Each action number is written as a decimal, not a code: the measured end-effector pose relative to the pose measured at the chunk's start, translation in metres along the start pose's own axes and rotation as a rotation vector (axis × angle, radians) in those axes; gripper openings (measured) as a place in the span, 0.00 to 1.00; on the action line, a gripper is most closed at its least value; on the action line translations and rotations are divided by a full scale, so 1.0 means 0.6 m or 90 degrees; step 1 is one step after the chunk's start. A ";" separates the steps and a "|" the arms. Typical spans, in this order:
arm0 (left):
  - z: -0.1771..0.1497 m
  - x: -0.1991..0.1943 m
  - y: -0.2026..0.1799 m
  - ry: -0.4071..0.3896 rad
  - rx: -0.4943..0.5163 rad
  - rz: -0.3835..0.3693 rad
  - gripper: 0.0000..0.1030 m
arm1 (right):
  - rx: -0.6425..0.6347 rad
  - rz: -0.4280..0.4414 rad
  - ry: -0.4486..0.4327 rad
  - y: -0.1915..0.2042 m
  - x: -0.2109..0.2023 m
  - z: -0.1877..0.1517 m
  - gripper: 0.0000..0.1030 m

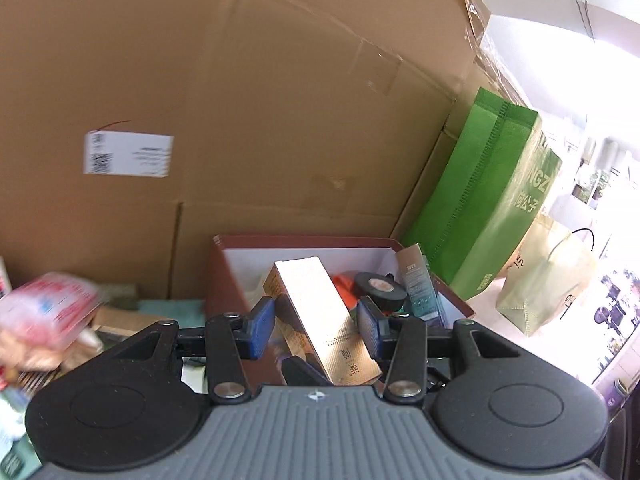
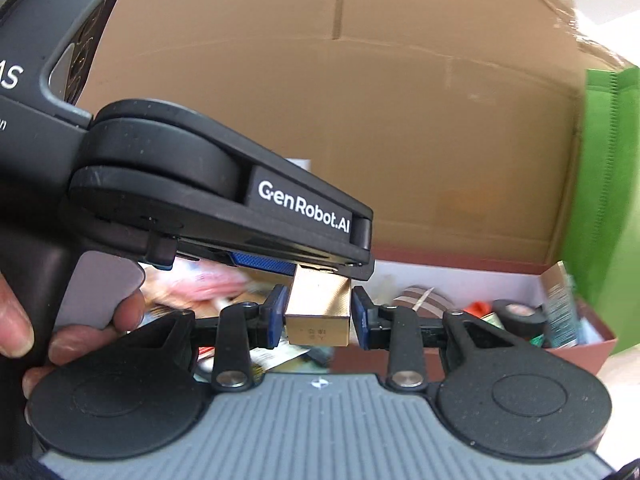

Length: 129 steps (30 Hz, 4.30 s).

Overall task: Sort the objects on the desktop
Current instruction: 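Carry the gold box with both tools over the red-brown box, then open both tools to drop the gold box into the red-brown box, then withdraw both tools from the red-brown box back toward the pile, then lower both tools onto the clear plastic case and close on it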

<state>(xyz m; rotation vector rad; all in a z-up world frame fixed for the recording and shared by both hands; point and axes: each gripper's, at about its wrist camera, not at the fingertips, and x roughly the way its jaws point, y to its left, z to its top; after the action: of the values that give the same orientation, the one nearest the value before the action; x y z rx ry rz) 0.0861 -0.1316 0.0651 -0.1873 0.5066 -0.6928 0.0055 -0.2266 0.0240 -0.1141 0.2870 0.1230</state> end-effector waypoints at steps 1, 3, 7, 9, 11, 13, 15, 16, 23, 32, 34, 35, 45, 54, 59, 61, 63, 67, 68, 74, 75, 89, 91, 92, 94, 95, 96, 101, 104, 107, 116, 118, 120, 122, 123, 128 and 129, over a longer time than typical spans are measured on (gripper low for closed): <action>0.005 0.014 -0.001 0.005 0.004 -0.006 0.46 | 0.005 -0.006 0.000 -0.008 0.008 0.001 0.33; 0.014 0.041 0.003 0.018 -0.001 -0.016 0.46 | 0.013 -0.020 0.005 -0.022 0.027 0.003 0.33; 0.025 0.083 0.017 0.040 -0.015 -0.020 0.45 | 0.035 -0.029 0.022 -0.042 0.067 0.001 0.33; 0.027 0.096 0.024 0.047 -0.017 -0.017 0.45 | 0.043 -0.029 0.029 -0.051 0.081 0.000 0.33; 0.029 0.106 0.031 0.053 -0.018 -0.010 0.45 | 0.051 -0.025 0.035 -0.059 0.105 0.005 0.33; 0.030 0.115 0.036 0.058 -0.014 -0.005 0.44 | 0.060 -0.019 0.043 -0.065 0.121 0.004 0.33; 0.030 0.119 0.041 0.062 -0.013 -0.003 0.43 | 0.064 -0.016 0.047 -0.066 0.133 0.002 0.33; 0.029 0.118 0.044 0.060 -0.015 0.001 0.46 | 0.065 -0.015 0.051 -0.065 0.137 0.001 0.33; 0.020 0.097 0.050 0.024 -0.013 0.019 0.87 | 0.046 -0.044 0.059 -0.049 0.134 -0.008 0.54; 0.012 0.084 0.044 0.027 -0.013 0.039 0.91 | 0.046 -0.088 0.061 -0.041 0.115 -0.007 0.82; 0.009 0.081 0.041 0.029 -0.011 0.043 0.92 | 0.047 -0.089 0.058 -0.058 0.126 -0.013 0.83; 0.008 0.079 0.040 0.030 -0.011 0.046 0.92 | 0.046 -0.090 0.058 -0.066 0.132 -0.015 0.84; -0.007 0.045 0.022 0.027 0.018 0.057 0.95 | 0.034 -0.113 0.065 -0.060 0.108 -0.013 0.92; -0.028 0.006 0.011 0.022 0.024 0.068 0.95 | 0.035 -0.107 0.068 -0.049 0.066 -0.016 0.98; -0.041 -0.018 0.010 0.013 0.027 0.073 0.95 | 0.028 -0.103 0.072 -0.035 0.050 -0.019 0.98; -0.045 -0.026 0.011 0.011 0.024 0.073 0.95 | 0.028 -0.102 0.073 -0.030 0.044 -0.020 0.98; -0.049 -0.033 0.013 0.010 0.021 0.072 0.95 | 0.030 -0.099 0.074 -0.025 0.039 -0.020 0.98; -0.059 -0.051 0.017 0.006 0.013 0.078 0.95 | 0.031 -0.090 0.077 -0.013 0.028 -0.023 0.98; -0.063 -0.057 0.019 0.003 0.010 0.080 0.95 | 0.031 -0.087 0.077 -0.009 0.025 -0.024 0.98; -0.095 -0.091 0.035 0.000 -0.001 0.096 0.95 | 0.020 -0.049 0.080 0.017 0.013 -0.039 0.98; -0.101 -0.097 0.039 -0.001 -0.004 0.101 0.95 | 0.020 -0.041 0.081 0.023 0.012 -0.042 0.98; -0.164 -0.181 0.129 0.000 -0.091 0.164 0.95 | 0.009 0.101 0.104 0.128 0.023 -0.065 0.98; -0.168 -0.189 0.143 -0.001 -0.099 0.176 0.95 | 0.008 0.116 0.111 0.145 0.028 -0.067 0.98; -0.170 -0.193 0.150 -0.002 -0.101 0.181 0.95 | 0.007 0.121 0.113 0.152 0.030 -0.069 0.98; -0.174 -0.200 0.163 -0.005 -0.106 0.196 0.95 | 0.006 0.129 0.119 0.167 0.034 -0.071 0.98; -0.176 -0.205 0.170 -0.007 -0.111 0.201 0.95 | 0.007 0.134 0.122 0.172 0.037 -0.071 0.98; -0.177 -0.210 0.178 -0.009 -0.118 0.206 0.95 | 0.008 0.139 0.125 0.178 0.040 -0.072 0.98; -0.178 -0.243 0.220 -0.031 -0.143 0.250 0.95 | -0.005 0.171 0.139 0.213 0.056 -0.072 0.98; -0.179 -0.259 0.250 -0.040 -0.163 0.269 0.95 | -0.018 0.189 0.143 0.240 0.066 -0.072 0.98; -0.181 -0.270 0.277 -0.042 -0.189 0.291 0.95 | -0.027 0.212 0.146 0.265 0.075 -0.072 0.98; -0.169 -0.280 0.343 -0.027 -0.228 0.296 0.93 | -0.056 0.253 0.145 0.330 0.103 -0.066 0.97; -0.167 -0.280 0.355 -0.027 -0.231 0.294 0.93 | -0.056 0.259 0.145 0.340 0.110 -0.064 0.96; -0.164 -0.279 0.365 -0.022 -0.231 0.292 0.93 | -0.054 0.271 0.147 0.344 0.117 -0.063 0.91; -0.162 -0.277 0.377 -0.016 -0.236 0.291 0.93 | -0.051 0.281 0.155 0.350 0.125 -0.062 0.89; -0.162 -0.276 0.381 -0.012 -0.238 0.291 0.93 | -0.052 0.284 0.158 0.354 0.129 -0.062 0.86; -0.160 -0.269 0.399 -0.001 -0.247 0.294 0.93 | -0.063 0.291 0.168 0.371 0.142 -0.061 0.78; -0.160 -0.267 0.403 0.002 -0.251 0.295 0.93 | -0.063 0.294 0.171 0.373 0.144 -0.061 0.76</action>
<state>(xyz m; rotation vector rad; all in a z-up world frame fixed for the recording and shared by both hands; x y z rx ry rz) 0.0686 0.1563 -0.0360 -0.4224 0.6599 -0.1359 0.0470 -0.0016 -0.0573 -0.1612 0.5733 0.5831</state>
